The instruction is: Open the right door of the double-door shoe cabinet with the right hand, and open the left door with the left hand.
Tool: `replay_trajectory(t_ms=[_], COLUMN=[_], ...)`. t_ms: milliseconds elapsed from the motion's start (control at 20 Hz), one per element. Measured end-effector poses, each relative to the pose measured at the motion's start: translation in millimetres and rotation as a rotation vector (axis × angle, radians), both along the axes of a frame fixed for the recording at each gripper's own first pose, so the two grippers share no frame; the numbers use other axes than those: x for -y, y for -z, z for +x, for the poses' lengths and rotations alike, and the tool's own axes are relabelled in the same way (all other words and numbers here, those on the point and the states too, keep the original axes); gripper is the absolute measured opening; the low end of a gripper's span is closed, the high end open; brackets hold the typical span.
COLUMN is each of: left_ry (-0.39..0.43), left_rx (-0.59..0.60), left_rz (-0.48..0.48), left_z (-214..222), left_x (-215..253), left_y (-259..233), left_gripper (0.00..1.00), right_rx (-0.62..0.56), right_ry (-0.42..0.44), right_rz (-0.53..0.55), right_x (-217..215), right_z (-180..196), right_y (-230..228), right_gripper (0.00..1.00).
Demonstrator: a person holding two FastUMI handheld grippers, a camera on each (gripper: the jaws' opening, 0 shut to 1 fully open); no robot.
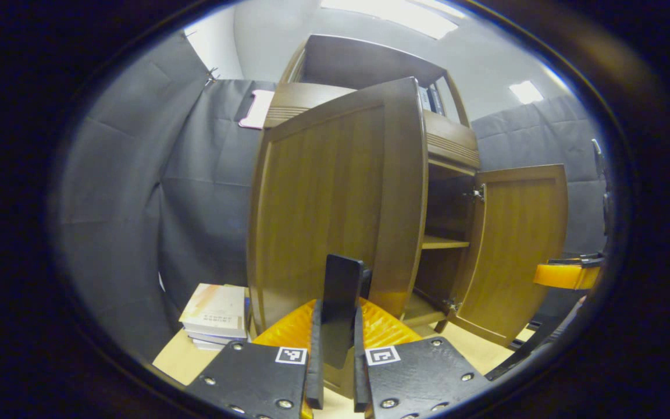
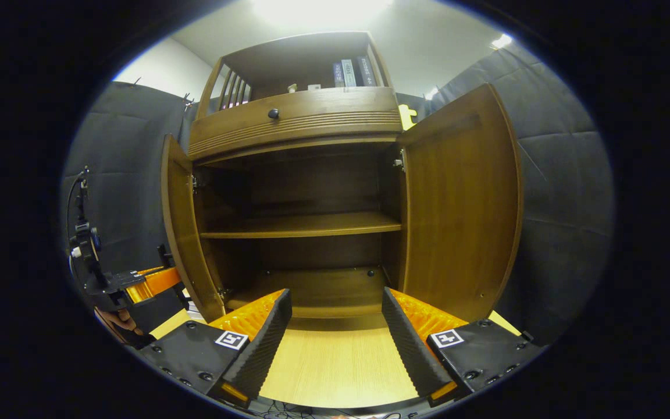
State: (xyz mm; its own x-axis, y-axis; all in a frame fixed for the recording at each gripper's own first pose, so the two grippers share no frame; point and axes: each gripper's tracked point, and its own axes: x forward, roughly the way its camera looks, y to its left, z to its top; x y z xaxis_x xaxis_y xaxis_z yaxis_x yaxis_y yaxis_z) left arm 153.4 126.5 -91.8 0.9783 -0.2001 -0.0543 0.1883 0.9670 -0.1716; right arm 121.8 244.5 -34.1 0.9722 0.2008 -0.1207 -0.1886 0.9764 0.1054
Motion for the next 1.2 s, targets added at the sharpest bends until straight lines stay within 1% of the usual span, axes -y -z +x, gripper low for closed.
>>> replay_trajectory(t_ms=[100,150,250,400,550,650,700,800,850,900,950,1000,1050,1100,1150,1200], left_ry=[-0.020,-0.029,-0.050,-0.079,-0.128,-0.165,-0.169,-0.151,-0.139,-0.114,-0.091,-0.070,-0.062,-0.054,-0.057,-0.065], left_rx=[-0.003,-0.004,-0.005,-0.010,-0.005,0.001,0.003,0.010,0.010,0.007,0.012,0.019,0.023,0.022,0.023,0.024], left_rz=[0.006,0.017,0.025,-0.014,-0.008,-0.014,-0.025,-0.027,-0.019,-0.015,-0.013,-0.008,0.000,0.002,-0.001,-0.011], left_z=[-5,-8,-17,-26,-30,-26,-33,-35,-33,-30,-29,-31,-32,-32,-32,-33], left_x=[-10,-18,-36,-64,-106,-136,-145,-164,-173,-178,-180,-179,-181,-181,-182,-182], left_y=[0,0,-1,2,7,8,10,9,9,9,7,5,5,8,7,7], left_gripper=[0.23,0.16,0.17,0.17,0.17,0.13,0.11,0.11,0.08,0.11,0.08,0.09,0.10,0.11,0.08,0.12], right_rx=[0.003,0.004,0.002,-0.002,-0.002,-0.010,-0.013,-0.017,-0.018,-0.017,-0.012,-0.003,0.008,0.014,0.014,0.012], right_ry=[-0.018,-0.026,-0.045,-0.069,-0.082,-0.086,-0.085,-0.081,-0.080,-0.081,-0.085,-0.088,-0.083,-0.074,-0.068,-0.066], right_rz=[0.003,0.004,0.007,0.011,0.005,0.002,0.000,-0.001,-0.004,-0.007,-0.010,-0.021,-0.036,-0.047,-0.051,-0.052], right_x=[-7,-11,-19,-29,-35,-36,-36,-35,-35,-35,-35,-35,-33,-29,-27,-27], right_z=[6,9,16,20,24,25,27,30,31,32,34,35,38,41,44,47], right_y=[-2,-3,0,1,3,4,6,5,5,3,1,-2,-5,-8,-10,-12], right_gripper=[0.93,0.93,0.93,0.93,0.93,0.93,0.93,0.93,0.93,0.93,0.93,0.93,0.98,0.98,0.92,0.92])
